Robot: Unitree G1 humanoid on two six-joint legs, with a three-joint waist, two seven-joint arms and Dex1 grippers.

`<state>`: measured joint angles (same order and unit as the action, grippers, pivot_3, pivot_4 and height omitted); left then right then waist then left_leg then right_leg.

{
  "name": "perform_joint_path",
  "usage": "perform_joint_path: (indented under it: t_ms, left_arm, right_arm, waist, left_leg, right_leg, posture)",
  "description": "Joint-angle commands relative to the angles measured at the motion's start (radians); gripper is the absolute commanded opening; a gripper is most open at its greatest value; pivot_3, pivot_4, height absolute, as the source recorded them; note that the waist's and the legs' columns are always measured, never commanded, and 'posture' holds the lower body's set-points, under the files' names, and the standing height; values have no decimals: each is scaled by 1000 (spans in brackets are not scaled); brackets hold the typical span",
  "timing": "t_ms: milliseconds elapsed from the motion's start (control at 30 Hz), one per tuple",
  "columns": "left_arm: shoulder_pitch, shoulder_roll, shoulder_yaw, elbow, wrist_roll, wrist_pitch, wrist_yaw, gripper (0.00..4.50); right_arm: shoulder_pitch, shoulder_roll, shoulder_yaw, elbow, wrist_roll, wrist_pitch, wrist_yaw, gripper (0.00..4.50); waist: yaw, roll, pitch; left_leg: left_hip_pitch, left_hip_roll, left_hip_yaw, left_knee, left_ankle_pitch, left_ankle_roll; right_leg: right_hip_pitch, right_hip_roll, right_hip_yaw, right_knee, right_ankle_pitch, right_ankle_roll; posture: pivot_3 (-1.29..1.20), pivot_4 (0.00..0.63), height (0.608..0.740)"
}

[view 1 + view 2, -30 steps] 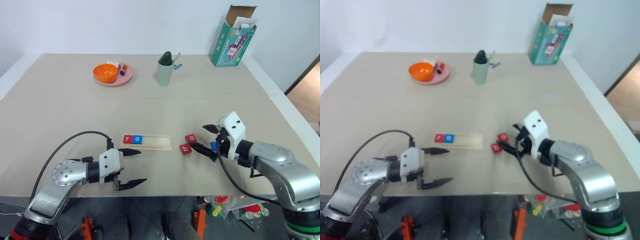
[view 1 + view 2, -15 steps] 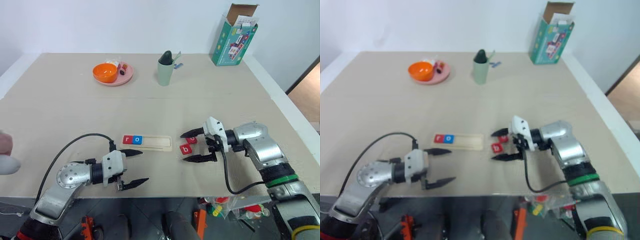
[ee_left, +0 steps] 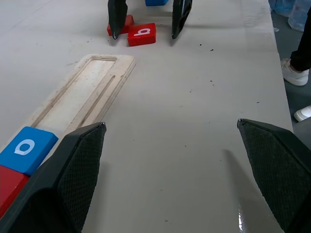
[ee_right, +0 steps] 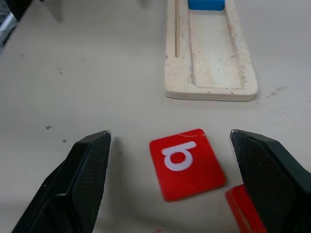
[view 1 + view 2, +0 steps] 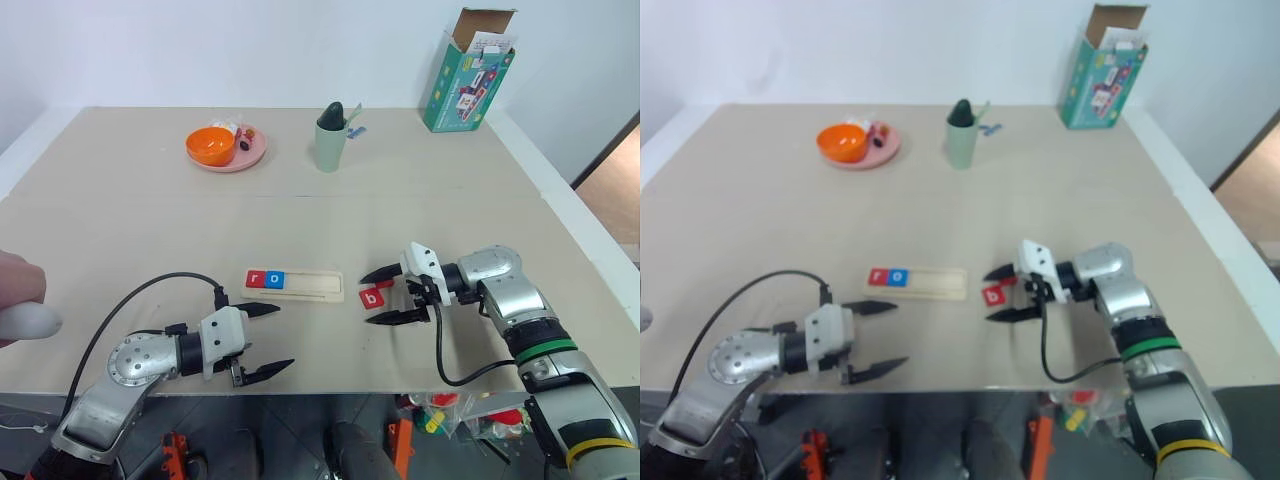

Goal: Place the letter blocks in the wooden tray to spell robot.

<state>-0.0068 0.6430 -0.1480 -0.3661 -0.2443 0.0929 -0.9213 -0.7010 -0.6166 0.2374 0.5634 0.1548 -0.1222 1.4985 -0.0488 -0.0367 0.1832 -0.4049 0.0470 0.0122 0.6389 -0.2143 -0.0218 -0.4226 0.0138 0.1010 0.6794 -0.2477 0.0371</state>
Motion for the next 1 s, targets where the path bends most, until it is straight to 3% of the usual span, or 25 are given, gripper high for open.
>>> perform_joint_path:
  t_ms: [33, 67, 233, 300, 500, 633, 833, 1000]
  left_arm:
    - [-10, 6, 20, -31, -5, -3, 5, 4500]
    - [-12, 4, 19, -31, -6, -2, 6, 4500]
    - [-17, 2, 13, -26, -5, -5, 4, 4500]
    - [-20, 1, 12, -23, -5, -6, 3, 4500]
    - [-25, 0, 9, -10, -3, -13, -3, 4500]
    - [-25, 0, 8, -4, -2, -17, -6, 4500]
    - [-15, -3, 26, 10, -5, -19, 8, 4500]
    - [-19, -26, 70, 46, -31, -7, 49, 4500]
  right_arm:
    - [-23, 5, -7, 34, -20, -62, 6, 3569]
    - [-25, 7, -9, 43, -22, -69, 3, 3436]
    - [-27, 12, -12, 65, -22, -90, 15, 1635]
    - [-23, 9, -13, 55, -16, -77, 23, 1164]
    - [7, -6, -14, 1, -8, -50, 30, 1164]
    - [49, -14, -26, -180, 48, 120, 2, 1164]
    - [56, 39, -31, -467, 121, 478, -160, 1164]
    - [-9, 132, 23, -459, 59, 567, -295, 1164]
  waist:
    - [0, 0, 0]
    - [0, 0, 0]
    - [0, 0, 0]
    - [0, 0, 0]
    - [0, 0, 0]
    - [0, 0, 0]
    - [-3, 1, 0]
    - [-1, 1, 0]
  left_leg:
    - [0, 0, 0, 0, 0, 0]
    - [0, 0, 0, 0, 0, 0]
    - [0, 0, 0, 0, 0, 0]
    - [0, 0, 0, 0, 0, 0]
    - [1, 0, 0, 0, 0, 0]
    - [0, 0, -1, 0, 0, 0]
    - [1, 1, -1, 0, 0, 0]
    - [0, 1, -2, 1, 1, -2]
  right_leg:
    - [0, 0, 0, 0, 0, 0]
    - [0, 0, 0, 0, 0, 0]
    - [0, 0, 0, 0, 0, 0]
    - [0, 0, 0, 0, 0, 0]
    - [1, 0, 0, 1, 0, 0]
    - [1, 0, 0, 1, 0, 0]
    - [0, 1, 0, 2, 0, -1]
    - [0, 2, -2, 2, 1, -1]
  posture:
    - [0, 150, 740]
    - [0, 150, 740]
    - [0, 150, 740]
    - [0, 150, 740]
    - [0, 150, 740]
    - [0, 150, 740]
    - [0, 150, 740]
    - [0, 150, 740]
